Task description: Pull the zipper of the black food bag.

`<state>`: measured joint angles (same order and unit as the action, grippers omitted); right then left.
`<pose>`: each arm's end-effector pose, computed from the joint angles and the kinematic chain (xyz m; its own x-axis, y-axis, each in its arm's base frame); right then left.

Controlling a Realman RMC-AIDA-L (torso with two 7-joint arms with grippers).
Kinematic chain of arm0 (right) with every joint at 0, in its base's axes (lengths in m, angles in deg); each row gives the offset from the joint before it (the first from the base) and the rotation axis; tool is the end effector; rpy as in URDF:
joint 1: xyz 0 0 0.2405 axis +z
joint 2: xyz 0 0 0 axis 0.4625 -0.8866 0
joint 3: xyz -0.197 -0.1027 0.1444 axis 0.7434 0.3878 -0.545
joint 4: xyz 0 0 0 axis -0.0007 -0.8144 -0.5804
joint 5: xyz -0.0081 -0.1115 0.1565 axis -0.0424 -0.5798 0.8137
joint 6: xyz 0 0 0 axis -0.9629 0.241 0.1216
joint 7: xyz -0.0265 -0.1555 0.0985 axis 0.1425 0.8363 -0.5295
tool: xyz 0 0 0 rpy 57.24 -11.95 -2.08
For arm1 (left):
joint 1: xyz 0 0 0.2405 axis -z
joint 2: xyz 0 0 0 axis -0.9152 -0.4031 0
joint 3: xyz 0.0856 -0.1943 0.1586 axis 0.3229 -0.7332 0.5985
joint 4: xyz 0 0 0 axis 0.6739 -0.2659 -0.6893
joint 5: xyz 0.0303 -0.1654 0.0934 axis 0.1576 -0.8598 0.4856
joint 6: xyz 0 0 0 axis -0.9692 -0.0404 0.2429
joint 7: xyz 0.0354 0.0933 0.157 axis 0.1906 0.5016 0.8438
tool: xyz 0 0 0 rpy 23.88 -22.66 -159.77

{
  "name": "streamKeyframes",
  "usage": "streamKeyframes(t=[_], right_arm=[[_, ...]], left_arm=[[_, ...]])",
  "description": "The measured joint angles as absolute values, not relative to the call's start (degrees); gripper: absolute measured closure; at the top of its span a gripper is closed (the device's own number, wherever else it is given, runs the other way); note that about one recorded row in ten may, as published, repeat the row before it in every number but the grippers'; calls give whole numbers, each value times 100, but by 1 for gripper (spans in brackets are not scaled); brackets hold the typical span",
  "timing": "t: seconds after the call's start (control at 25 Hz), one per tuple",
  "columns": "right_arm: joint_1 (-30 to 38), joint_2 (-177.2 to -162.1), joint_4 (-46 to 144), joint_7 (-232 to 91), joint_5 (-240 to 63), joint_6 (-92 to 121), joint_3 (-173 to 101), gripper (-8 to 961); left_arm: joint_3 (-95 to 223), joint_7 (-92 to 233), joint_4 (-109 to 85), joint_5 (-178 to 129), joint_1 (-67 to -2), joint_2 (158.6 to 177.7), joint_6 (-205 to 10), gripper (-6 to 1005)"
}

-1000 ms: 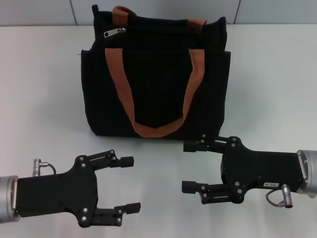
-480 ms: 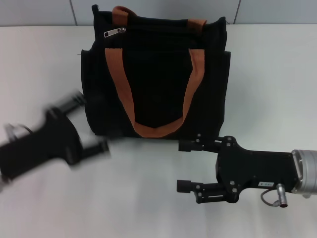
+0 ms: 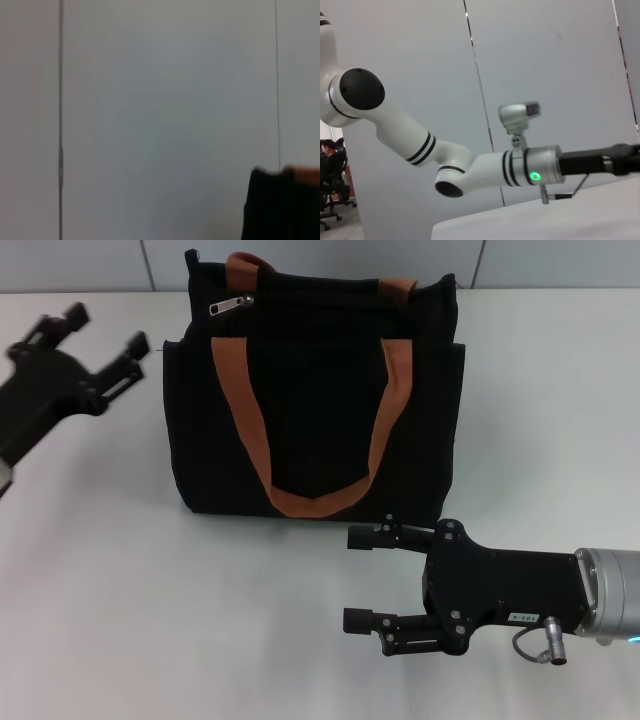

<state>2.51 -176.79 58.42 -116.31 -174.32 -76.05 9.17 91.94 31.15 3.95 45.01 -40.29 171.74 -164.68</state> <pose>0.2063 0.2509 -0.0964 0.7049 -0.1583 -0.6914 -0.1824 -0.9825 0.0390 -0.2895 0.3668 -0.0014 0.7213 -0.0187 0.6924 0.5739 -0.5436 -0.6125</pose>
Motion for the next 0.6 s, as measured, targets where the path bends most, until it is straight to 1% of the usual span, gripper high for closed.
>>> streamKeyframes(t=[0.2,0.4,0.6], right_arm=[[245,-17677,5776,-11625,-17422,-7553,920,142],[214,-17676,5755,-11624,-17422,-7472,919,142],[262,-17676,5662,-11473,-17403,-7464,919,142]], left_arm=[[9728,3113,442,4604,-3831,17184,-16064,168],[10565,2655,938,4603,-3966,17177,-16397,167],[10766,2305,1074,4577,-3908,17197,-16439,167]])
